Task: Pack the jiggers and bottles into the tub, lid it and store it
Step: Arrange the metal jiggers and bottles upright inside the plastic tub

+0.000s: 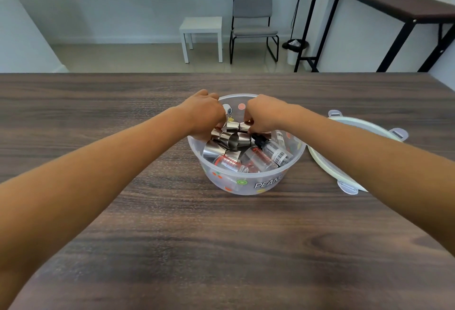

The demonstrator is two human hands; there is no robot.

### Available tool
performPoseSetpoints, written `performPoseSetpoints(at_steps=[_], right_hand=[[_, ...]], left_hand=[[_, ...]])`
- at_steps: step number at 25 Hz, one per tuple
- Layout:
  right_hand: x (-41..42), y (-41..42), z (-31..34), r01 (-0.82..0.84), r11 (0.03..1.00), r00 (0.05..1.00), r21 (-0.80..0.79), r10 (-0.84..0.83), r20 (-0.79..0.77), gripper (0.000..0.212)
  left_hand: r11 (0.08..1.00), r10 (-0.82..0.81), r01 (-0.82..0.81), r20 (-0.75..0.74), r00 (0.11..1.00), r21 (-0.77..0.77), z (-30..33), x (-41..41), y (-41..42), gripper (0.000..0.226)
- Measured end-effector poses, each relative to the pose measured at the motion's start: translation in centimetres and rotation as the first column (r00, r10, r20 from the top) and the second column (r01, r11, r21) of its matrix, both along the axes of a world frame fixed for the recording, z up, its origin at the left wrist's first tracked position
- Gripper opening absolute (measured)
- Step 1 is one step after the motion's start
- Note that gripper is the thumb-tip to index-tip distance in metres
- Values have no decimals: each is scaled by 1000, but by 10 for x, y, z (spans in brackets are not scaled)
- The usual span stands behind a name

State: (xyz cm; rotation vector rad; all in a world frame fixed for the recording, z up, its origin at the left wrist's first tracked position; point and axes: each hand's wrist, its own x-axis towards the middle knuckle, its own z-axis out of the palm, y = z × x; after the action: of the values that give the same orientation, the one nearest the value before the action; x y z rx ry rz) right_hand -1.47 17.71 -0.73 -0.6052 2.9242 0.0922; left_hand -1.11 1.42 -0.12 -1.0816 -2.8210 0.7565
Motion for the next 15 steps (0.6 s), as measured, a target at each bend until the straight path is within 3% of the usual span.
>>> performPoseSetpoints(at_steps=[8, 15], right_hand=[[3, -10, 5, -18, 998, 1000, 52, 18, -11, 33], [7, 5, 19, -78, 987, 987, -141, 57, -147, 38]], left_hand=[[999, 4, -3, 40, 999, -35, -1, 3, 4, 38], [1000, -1, 1, 64, 998, -12, 4, 4, 5, 31]])
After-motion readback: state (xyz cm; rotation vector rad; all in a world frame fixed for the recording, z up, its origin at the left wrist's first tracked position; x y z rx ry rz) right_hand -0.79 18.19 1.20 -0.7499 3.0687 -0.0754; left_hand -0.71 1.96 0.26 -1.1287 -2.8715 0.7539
